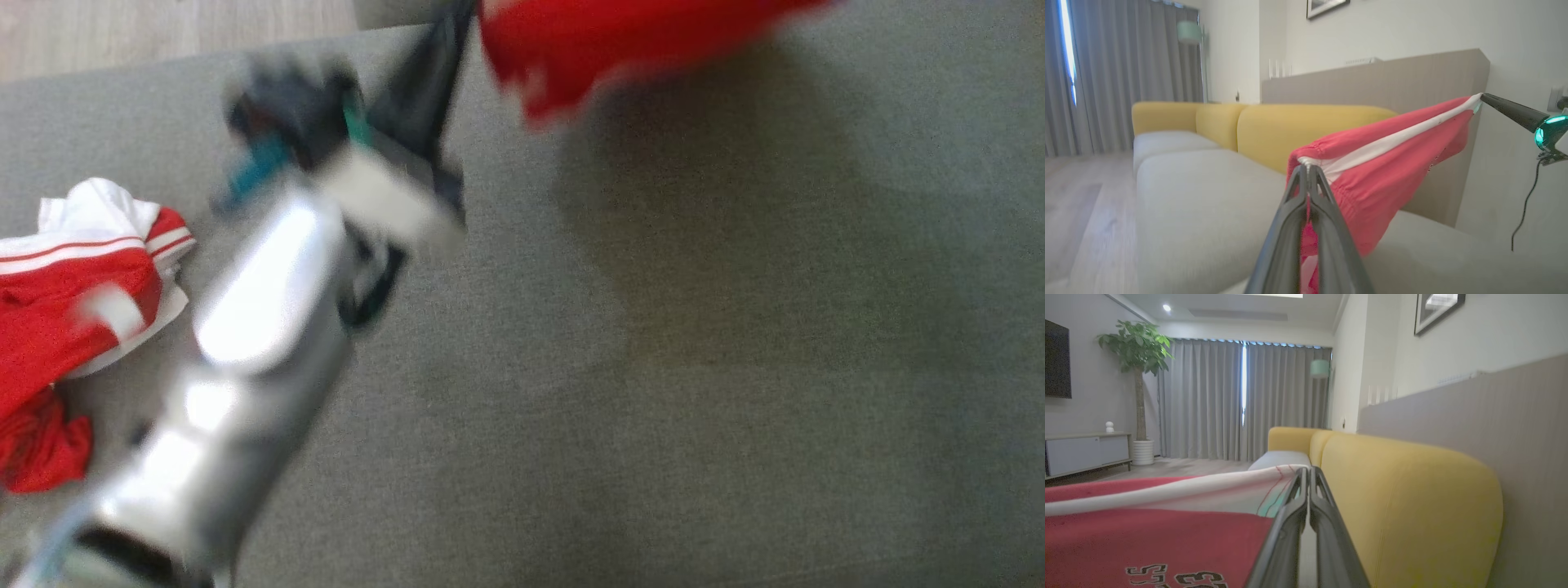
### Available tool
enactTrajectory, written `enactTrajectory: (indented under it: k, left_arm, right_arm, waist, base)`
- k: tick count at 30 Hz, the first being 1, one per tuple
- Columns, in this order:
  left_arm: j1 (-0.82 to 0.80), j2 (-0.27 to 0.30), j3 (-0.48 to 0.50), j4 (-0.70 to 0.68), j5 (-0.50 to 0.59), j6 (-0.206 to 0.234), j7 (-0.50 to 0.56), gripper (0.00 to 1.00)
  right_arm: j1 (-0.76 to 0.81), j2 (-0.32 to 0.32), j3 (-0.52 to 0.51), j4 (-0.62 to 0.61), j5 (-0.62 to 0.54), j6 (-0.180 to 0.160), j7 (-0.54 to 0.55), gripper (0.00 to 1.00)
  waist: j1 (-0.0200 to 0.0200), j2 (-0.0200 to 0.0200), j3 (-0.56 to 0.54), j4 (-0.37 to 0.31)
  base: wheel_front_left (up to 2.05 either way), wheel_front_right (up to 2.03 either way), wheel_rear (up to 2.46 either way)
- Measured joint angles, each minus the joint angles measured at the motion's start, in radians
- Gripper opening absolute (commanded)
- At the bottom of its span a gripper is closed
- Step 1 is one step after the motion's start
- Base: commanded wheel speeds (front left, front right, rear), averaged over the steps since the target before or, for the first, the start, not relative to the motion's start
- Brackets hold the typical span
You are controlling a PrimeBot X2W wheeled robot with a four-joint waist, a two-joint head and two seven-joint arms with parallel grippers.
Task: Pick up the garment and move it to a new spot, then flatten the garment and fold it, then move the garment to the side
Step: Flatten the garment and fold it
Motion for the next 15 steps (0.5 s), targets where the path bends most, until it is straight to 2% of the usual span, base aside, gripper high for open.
enactTrajectory:
  k: [5,6,9,15]
  left_arm:
    - [0.257,0.003,-0.040,-0.049,0.027,-0.007,0.000,0.00]
    - [0.367,0.009,-0.062,-0.088,0.056,-0.007,0.000,0.00]
    - [0.528,0.010,-0.073,-0.137,0.071,-0.007,0.001,0.00]
    - [0.738,0.030,-0.105,-0.218,0.087,-0.007,0.001,0.00]
  right_arm:
    - [0.291,0.055,-0.052,-0.055,0.029,0.000,0.001,0.00]
    - [0.392,0.069,-0.087,-0.096,0.033,0.000,0.007,0.00]
    - [0.533,0.091,-0.165,-0.174,0.029,0.000,0.017,0.00]
    - [0.853,0.193,-0.346,-0.407,-0.024,0.000,0.114,0.00]
  waist:
    - [0.0000,0.0000,-0.032,0.004]
    - [-0.0001,0.0000,-0.050,0.001]
    - [-0.0001,0.0000,-0.081,0.000]
    - [-0.0003,0.0000,-0.145,0.011]
  base:
    - [0.00,0.00,0.00]
    - [0.00,0.00,0.00]
    - [0.00,0.00,0.00]
    - [0.00,0.00,0.00]
